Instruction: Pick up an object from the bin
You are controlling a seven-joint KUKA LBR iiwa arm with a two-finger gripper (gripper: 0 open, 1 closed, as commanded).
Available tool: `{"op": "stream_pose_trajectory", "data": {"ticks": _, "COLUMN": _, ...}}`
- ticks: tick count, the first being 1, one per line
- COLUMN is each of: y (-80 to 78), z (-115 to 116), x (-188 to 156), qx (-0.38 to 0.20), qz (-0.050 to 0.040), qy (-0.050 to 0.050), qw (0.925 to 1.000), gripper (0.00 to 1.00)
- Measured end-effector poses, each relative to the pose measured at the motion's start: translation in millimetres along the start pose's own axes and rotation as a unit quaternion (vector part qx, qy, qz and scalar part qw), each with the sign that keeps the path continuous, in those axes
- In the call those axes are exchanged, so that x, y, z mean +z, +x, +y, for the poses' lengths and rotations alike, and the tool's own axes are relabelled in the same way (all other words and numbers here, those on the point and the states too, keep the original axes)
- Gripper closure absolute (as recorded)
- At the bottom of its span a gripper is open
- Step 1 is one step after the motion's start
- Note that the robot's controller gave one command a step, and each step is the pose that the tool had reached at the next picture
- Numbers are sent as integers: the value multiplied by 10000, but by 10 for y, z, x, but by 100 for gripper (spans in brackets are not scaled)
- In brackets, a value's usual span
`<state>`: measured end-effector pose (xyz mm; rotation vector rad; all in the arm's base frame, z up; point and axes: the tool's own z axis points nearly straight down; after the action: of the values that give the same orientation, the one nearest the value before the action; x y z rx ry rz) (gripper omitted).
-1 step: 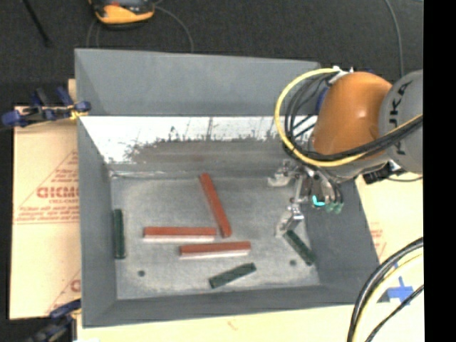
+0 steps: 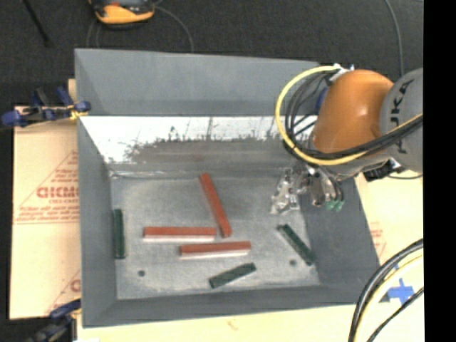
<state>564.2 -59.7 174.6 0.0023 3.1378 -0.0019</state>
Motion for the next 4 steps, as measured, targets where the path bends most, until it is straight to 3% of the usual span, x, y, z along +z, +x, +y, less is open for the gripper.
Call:
{"op": "stream_pose_trajectory", "data": {"ticks": 1, "y": 0, "z": 1, "x": 0, "qx": -10, "qz": 0, "qy": 0, "qw": 10000, "gripper": 0}}
{"op": "stream_pose_trajectory", "data": {"ticks": 2, "y": 0, "z": 2, "x": 0, "qx": -13, "qz": 0, "qy": -1, "qw": 10000, "gripper": 0}}
{"op": "stream_pose_trajectory", "data": {"ticks": 3, "y": 272, "z": 53, "x": 474, "qx": -155, "qz": -31, "qy": 2, "qw": 9999, "gripper": 0}}
{"op": "stream_pose_trajectory", "data": {"ticks": 4, "y": 129, "z": 433, "x": 956, "qx": -88, "qz": 23, "qy": 3, "qw": 10000, "gripper": 100}}
